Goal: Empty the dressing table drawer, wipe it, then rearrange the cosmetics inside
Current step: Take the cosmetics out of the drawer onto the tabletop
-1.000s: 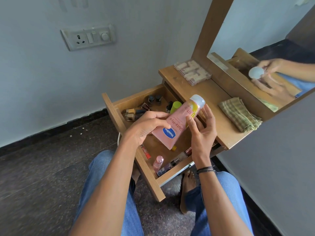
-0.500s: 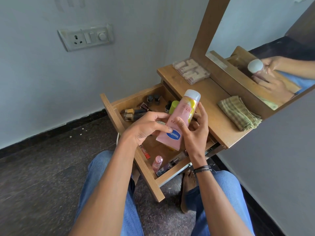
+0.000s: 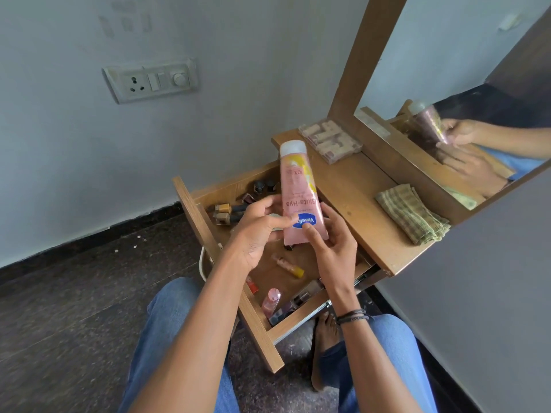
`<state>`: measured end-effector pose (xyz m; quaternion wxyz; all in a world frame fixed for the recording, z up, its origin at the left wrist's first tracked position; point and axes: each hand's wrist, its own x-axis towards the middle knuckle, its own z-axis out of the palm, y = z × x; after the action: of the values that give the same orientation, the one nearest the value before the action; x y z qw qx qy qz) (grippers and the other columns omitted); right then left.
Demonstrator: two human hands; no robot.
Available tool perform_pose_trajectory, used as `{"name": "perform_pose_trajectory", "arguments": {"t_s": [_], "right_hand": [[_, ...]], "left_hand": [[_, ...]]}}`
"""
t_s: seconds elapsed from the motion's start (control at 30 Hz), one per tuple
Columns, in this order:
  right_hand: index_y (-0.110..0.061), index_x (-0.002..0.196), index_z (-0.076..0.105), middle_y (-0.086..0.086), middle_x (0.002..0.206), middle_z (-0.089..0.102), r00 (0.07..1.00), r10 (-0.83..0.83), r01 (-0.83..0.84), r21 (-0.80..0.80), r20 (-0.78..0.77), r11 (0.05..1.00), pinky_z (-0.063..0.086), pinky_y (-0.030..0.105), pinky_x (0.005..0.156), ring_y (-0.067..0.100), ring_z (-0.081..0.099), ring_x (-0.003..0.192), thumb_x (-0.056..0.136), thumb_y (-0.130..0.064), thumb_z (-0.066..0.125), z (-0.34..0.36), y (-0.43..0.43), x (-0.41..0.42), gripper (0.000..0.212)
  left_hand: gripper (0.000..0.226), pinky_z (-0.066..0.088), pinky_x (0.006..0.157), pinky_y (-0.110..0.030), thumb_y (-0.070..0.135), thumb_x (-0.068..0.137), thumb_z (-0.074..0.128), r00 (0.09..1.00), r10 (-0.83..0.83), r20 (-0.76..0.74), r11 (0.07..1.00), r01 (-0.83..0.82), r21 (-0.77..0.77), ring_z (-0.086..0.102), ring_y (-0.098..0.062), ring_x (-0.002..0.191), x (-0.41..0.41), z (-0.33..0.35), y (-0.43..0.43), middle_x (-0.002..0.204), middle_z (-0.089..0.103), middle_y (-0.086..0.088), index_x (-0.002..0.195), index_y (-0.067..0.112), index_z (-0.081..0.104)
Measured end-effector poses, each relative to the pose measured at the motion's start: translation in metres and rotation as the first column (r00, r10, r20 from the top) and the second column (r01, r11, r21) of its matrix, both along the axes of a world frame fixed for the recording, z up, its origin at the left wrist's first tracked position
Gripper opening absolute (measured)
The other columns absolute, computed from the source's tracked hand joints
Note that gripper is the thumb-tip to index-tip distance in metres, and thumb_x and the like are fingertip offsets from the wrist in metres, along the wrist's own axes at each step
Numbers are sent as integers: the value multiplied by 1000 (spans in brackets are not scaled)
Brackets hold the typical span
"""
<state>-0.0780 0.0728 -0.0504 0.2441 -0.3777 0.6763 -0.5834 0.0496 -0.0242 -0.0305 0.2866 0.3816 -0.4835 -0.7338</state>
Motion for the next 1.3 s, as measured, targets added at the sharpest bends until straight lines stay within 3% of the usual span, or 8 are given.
{"name": "perform_pose_trajectory", "arguments": {"t_s": [0.1, 0.27, 0.43, 0.7, 0.87, 1.03, 1.2, 1.3], "right_hand": [[-15, 131, 67, -1, 113, 76, 994, -18, 19, -9, 108, 1000, 61, 29, 77, 15, 73, 98, 93, -14, 74, 1, -1, -5, 39], [-10, 121, 71, 3, 101, 79, 940, -95, 114, -39, 328, 993, 59, 23, 67, 14, 71, 85, 93, -4, 71, 10, -2, -15, 29], [-3, 122, 68, 3, 95, 80, 897, -165, 202, -49, 409, 978, 57, 20, 62, 13, 74, 85, 93, -2, 71, 30, -13, -34, 30], [-5, 116, 71, 4, 97, 78, 935, -219, 236, -30, 278, 971, 62, 28, 73, 15, 77, 89, 93, 3, 67, 72, -62, -80, 24], [-5, 116, 70, 7, 98, 77, 929, -254, 268, -17, 268, 963, 56, 21, 65, 16, 76, 89, 95, -1, 65, 66, -98, -105, 22], [-12, 122, 64, 9, 109, 75, 917, -331, 337, 10, 221, 941, 54, 19, 61, 14, 75, 92, 98, -6, 63, 50, -117, -122, 25], [-26, 114, 58, 6, 108, 72, 904, -426, 425, -43, -25, 904, 57, 22, 58, 16, 75, 91, 101, -11, 55, 38, -119, -117, 21], [-27, 110, 52, 8, 103, 72, 877, -476, 474, -43, -64, 879, 59, 25, 58, 17, 75, 84, 102, -14, 53, 38, -120, -113, 16]], "left_hand": [[42, 59, 92, -45, 13, 87, 77, 998, 58, -2, 998, -58, -7, 73, -19, 104, -6, -1, 2, 110, 76, 3, 125, 23, 63], [29, 56, 69, -17, 17, 93, 72, 999, 52, -11, 995, -53, -85, 72, -7, 96, -11, 7, 6, 109, 75, 3, 120, 25, 67], [37, 56, 79, -18, 26, 96, 68, 995, 94, 18, 989, -91, -120, 71, -6, 98, -11, 8, 6, 113, 72, 6, 133, 28, 62], [28, 53, 75, -16, 22, 98, 65, 982, 137, 128, 983, -119, -138, 69, -9, 91, -11, -4, 2, 103, 68, 3, 126, 24, 67], [25, 52, 69, -13, 21, 99, 63, 977, 145, 158, 982, -122, -145, 68, -12, 95, -10, -8, -1, 105, 68, 0, 123, 23, 68], [24, 56, 86, -23, 23, 99, 62, 968, 158, 196, 975, -122, -186, 69, -10, 94, -8, -11, -5, 104, 69, 2, 121, 26, 69], [22, 55, 84, -23, 25, 99, 62, 960, 171, 223, 969, -124, -212, 69, -8, 91, -9, -13, -6, 101, 69, 5, 120, 27, 70], [22, 55, 84, -23, 24, 99, 62, 954, 170, 246, 968, -115, -221, 68, -7, 91, -10, -14, -5, 99, 69, 6, 119, 28, 70]]}}
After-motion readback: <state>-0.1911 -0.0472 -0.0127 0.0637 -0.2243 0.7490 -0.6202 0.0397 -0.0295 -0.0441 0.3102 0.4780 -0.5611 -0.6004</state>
